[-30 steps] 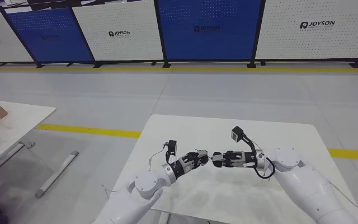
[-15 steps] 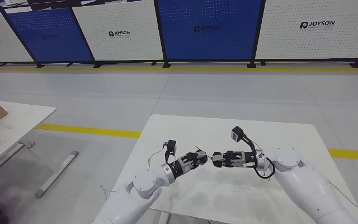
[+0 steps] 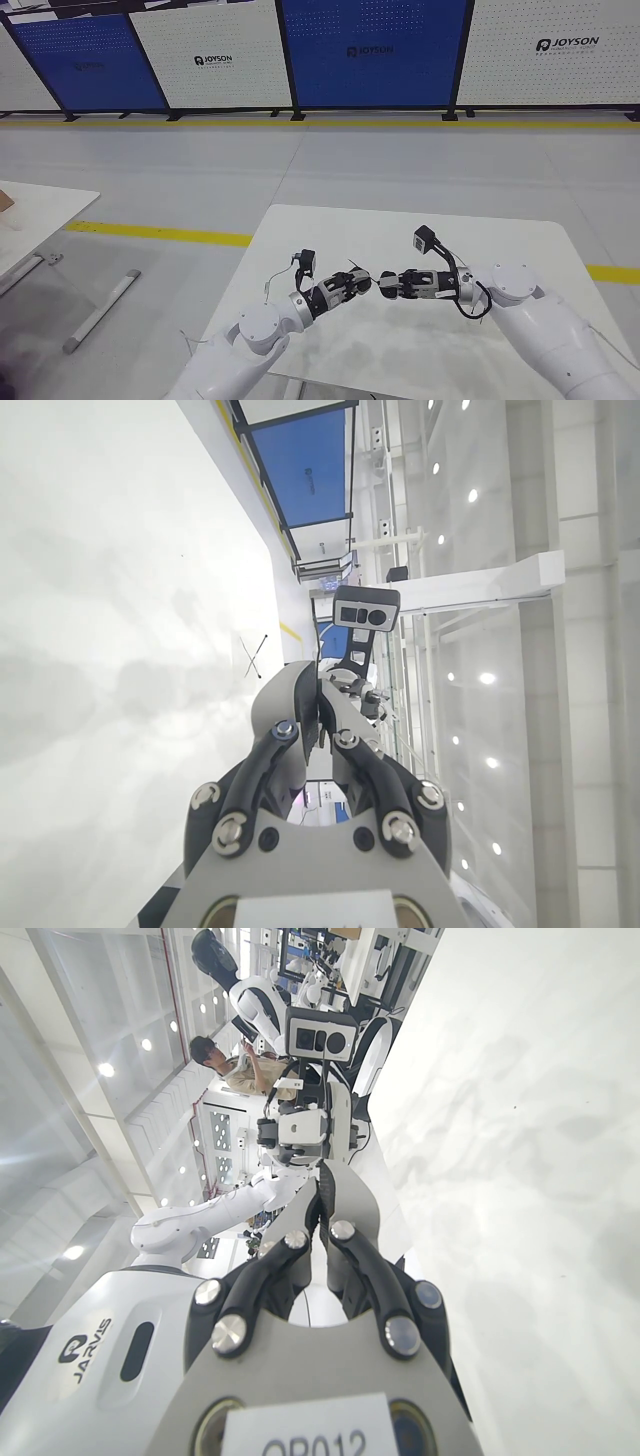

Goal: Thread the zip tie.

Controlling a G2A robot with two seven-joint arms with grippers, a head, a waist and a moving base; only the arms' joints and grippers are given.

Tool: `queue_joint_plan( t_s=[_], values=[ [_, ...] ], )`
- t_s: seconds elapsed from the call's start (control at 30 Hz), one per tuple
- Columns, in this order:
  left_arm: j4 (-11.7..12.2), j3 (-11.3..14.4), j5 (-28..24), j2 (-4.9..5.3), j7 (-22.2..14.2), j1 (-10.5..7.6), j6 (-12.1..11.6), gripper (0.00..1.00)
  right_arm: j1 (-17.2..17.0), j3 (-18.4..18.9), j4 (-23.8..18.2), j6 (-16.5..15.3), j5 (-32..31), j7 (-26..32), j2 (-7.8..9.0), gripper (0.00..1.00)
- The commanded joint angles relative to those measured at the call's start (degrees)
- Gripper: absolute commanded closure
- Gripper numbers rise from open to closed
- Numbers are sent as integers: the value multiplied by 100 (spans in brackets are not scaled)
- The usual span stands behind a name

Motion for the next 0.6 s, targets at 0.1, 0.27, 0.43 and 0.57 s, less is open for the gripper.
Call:
queue_joint_plan(
  t_s=[0.1,0.27,0.43,0.57],
  values=[
    [-2,9,105,-1,-29,23,-20,100,-85,33,-119,36,-67,-173,7,0],
    [-1,9,144,-7,-46,29,-23,100,-257,267,-331,149,-249,-355,96,0],
    [3,-12,159,-13,-3,27,-8,100,-519,618,-597,180,-414,-449,253,0],
    [-6,6,347,-28,275,45,-32,100,-892,1038,-995,138,-593,-593,441,0]
  ],
)
